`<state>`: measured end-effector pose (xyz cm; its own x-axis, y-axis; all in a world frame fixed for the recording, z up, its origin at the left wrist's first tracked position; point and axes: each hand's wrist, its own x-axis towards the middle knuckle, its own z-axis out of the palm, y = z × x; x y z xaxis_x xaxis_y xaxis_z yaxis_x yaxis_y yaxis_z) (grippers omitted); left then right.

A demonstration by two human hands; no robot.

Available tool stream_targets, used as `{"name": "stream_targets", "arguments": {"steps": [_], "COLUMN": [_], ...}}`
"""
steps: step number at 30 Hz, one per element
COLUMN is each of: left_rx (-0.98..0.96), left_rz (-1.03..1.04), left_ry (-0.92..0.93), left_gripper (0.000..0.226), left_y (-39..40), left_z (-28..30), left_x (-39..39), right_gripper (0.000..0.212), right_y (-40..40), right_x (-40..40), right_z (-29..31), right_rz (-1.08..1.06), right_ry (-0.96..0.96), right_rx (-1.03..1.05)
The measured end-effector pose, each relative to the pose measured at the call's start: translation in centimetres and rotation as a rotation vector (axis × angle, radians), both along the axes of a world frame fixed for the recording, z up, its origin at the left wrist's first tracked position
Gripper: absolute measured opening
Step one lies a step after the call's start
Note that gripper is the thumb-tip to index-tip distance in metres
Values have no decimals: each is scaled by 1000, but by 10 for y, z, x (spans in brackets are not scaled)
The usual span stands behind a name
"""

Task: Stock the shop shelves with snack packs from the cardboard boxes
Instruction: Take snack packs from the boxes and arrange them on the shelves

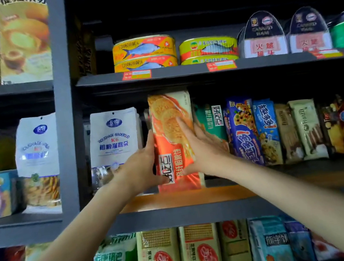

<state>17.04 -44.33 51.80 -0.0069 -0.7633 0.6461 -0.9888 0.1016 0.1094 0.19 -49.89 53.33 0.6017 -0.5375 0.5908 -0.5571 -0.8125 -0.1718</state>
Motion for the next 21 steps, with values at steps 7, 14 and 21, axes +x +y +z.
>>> {"name": "stream_targets", "arguments": {"steps": [7,14,21], "left_rx": [-136,-128,-139], "left_rz": [342,344,332], "left_ry": [-258,-312,-242], "left_gripper": [128,126,113], "left_y": [1,14,19], "left_z": [2,6,19], "left_x": [-17,-18,-20], "right_gripper": [124,124,109], "right_y": [0,-12,-18], "right_x": [9,-4,-19], "right_z": [2,1,16], "right_rz": [4,20,75], "right_ry": [-29,22,-106], "right_rx": [54,7,11]}}
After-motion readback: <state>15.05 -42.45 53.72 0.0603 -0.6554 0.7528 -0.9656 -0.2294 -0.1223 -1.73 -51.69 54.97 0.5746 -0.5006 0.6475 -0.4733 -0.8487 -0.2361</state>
